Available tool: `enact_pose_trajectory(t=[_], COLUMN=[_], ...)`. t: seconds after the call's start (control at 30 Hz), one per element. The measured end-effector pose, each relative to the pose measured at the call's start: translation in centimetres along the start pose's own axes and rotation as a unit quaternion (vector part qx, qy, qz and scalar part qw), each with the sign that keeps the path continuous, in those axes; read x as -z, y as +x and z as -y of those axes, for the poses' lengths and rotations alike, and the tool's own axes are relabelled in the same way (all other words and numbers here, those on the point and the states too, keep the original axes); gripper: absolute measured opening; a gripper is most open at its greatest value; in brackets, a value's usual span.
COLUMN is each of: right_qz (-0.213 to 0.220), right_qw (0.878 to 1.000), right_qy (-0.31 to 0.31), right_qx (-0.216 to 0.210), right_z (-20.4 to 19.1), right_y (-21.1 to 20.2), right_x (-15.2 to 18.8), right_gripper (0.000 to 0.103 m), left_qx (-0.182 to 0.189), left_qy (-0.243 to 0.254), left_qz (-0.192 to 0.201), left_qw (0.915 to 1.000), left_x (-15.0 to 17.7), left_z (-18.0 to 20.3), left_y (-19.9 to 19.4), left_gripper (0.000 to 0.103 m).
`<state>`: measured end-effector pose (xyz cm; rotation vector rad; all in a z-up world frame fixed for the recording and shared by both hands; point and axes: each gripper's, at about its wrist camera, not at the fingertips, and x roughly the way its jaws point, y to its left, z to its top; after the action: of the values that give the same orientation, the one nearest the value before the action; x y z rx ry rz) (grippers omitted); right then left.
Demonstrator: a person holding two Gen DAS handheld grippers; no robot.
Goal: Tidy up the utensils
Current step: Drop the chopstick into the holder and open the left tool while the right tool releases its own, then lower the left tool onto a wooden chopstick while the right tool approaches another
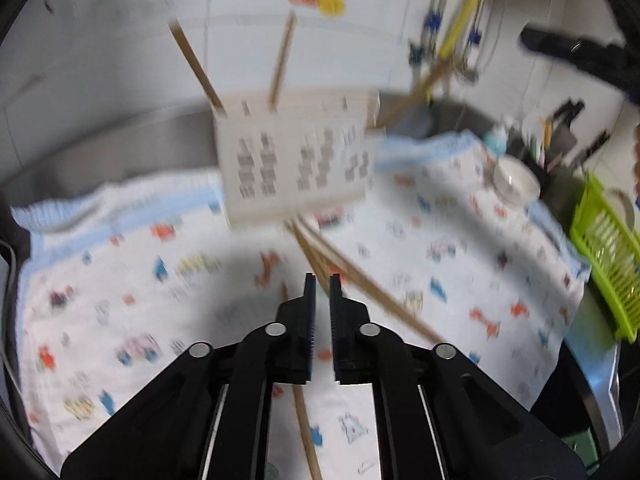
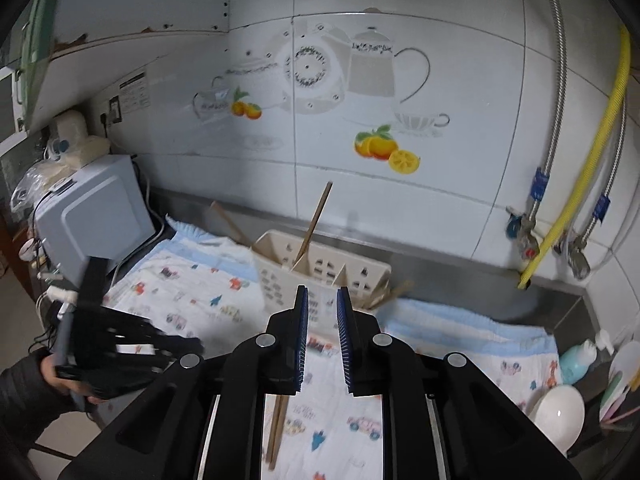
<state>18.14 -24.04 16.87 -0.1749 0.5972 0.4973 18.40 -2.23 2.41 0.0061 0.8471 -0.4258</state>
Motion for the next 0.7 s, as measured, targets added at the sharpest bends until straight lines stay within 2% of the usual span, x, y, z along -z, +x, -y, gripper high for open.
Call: enact_pose_trajectory(t=[0.23,0.3,0.33,0.5,0.7], right_qz=[-0.020,-0.027,-0.031,-0.052,-0.065], right_qw=[1.000,0.999,0.999,0.998,0.996], right_qy=[0.007,0.008,0.010,0.025,0.047], right_qx=[-0.020,-0.022,-0.026,-0.032,-0.049], right_z=[-1.1,-1.4,-1.6,-1.8,-1.6], right_y=[0.4,0.9,1.2,3.3,4.6], right_x=[5.0,6.5,7.3,10.7,13.0], right_gripper=[0.015,0.015,0.015,0.015,0.015], left_qx=[-0.003,-0.011,-0.012,-0.020,-0.034], left_qy=[-0.008,-0.013,-0.015,-0.019,-0.019], left_qz=[-0.070,-0.080,-0.084,-0.100,-0.100], left_qw=[0.9975,0.9967,0.9963,0.9946,0.9943], left_x=[2.4,2.8,2.9,3.4,3.1], left_z=[-0.1,-0.4,-0.4,-0.8,-1.1], left_y=[4.6,5.5,5.8,7.1,7.3], left_gripper=[0.009,0.019,0.023,0.024,0.024])
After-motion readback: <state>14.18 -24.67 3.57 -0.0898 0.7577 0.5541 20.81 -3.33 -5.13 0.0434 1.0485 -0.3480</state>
